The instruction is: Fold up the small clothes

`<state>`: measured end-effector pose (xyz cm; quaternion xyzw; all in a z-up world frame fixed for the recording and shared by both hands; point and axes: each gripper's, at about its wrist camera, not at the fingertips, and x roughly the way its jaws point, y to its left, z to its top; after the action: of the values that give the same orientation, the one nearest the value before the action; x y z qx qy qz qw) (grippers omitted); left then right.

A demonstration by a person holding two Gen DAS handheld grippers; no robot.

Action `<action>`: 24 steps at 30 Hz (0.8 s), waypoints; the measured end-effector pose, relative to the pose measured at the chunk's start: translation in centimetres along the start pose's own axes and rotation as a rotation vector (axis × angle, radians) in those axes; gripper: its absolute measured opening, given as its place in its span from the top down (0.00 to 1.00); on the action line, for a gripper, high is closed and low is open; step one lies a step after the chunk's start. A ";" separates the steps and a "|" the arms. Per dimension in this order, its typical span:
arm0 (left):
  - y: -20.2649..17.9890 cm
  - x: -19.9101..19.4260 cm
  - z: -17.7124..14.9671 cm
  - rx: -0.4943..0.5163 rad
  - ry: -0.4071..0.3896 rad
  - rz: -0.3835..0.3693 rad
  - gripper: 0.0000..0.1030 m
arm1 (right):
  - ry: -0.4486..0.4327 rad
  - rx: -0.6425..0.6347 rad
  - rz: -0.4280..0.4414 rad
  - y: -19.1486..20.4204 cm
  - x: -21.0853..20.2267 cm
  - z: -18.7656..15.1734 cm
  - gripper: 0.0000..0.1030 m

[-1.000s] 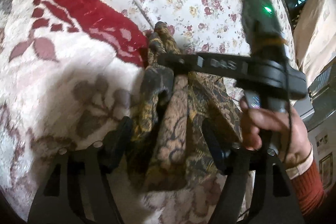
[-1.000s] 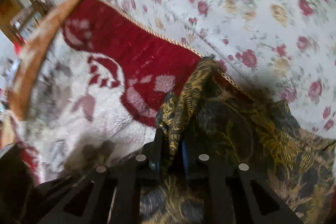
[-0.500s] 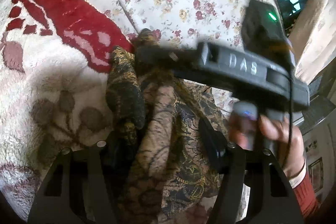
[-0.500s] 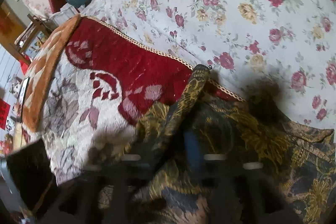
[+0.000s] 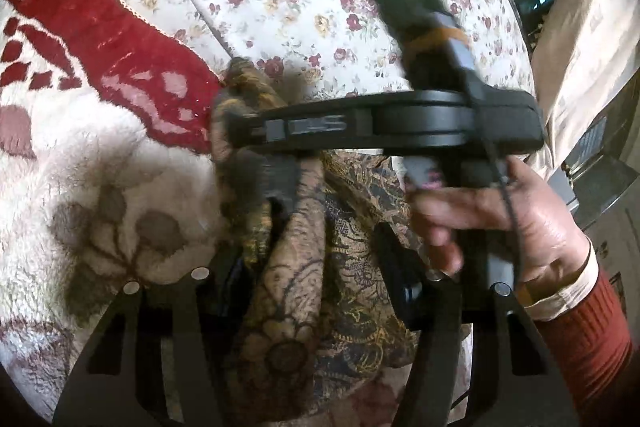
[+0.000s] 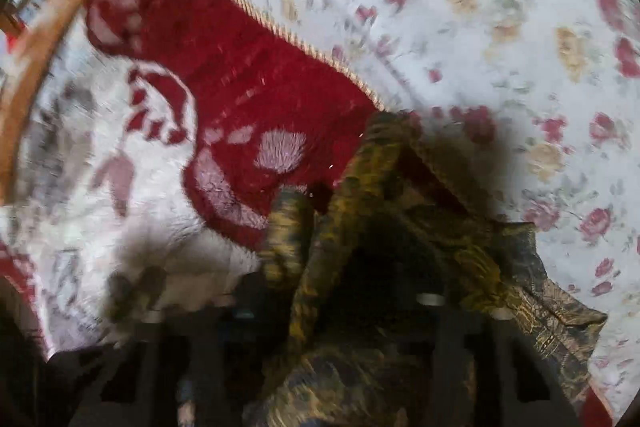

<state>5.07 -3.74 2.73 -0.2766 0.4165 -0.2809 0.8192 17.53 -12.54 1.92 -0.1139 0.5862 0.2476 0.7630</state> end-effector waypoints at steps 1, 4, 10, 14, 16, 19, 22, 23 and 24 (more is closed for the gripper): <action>-0.1 0.0 -0.1 0.003 -0.001 0.005 0.40 | -0.021 0.017 0.028 -0.6 -0.7 -0.5 0.83; -0.9 0.1 -0.3 0.023 0.002 0.009 0.40 | -0.093 0.053 0.089 -2.0 -2.8 -2.2 0.88; -5.2 -0.9 -0.1 0.155 0.030 -0.044 0.69 | -0.226 0.118 0.142 -4.4 -7.1 -5.5 0.91; -8.0 -0.2 0.2 0.178 0.064 -0.096 0.76 | -0.300 0.170 0.170 -7.0 -10.7 -7.9 0.93; -9.8 0.7 0.1 0.192 0.087 -0.126 0.76 | -0.326 0.195 0.163 -8.9 -12.8 -9.6 0.93; -13.0 2.2 -0.3 0.252 0.112 -0.141 0.79 | -0.358 0.231 0.149 -11.1 -14.9 -12.2 0.93; -15.7 4.2 -0.9 0.276 0.153 -0.176 0.79 | -0.386 0.285 0.136 -13.8 -16.5 -15.2 0.93; -16.4 4.9 -1.2 0.281 0.168 -0.187 0.79 | -0.394 0.300 0.135 -14.5 -16.9 -16.0 0.94; -17.4 5.9 -1.7 0.289 0.190 -0.198 0.79 | -0.405 0.322 0.133 -15.5 -17.4 -17.1 0.94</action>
<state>2.52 -20.20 10.74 -0.1680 0.4179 -0.4419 0.7758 7.79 -37.96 11.70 0.0998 0.4594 0.2183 0.8552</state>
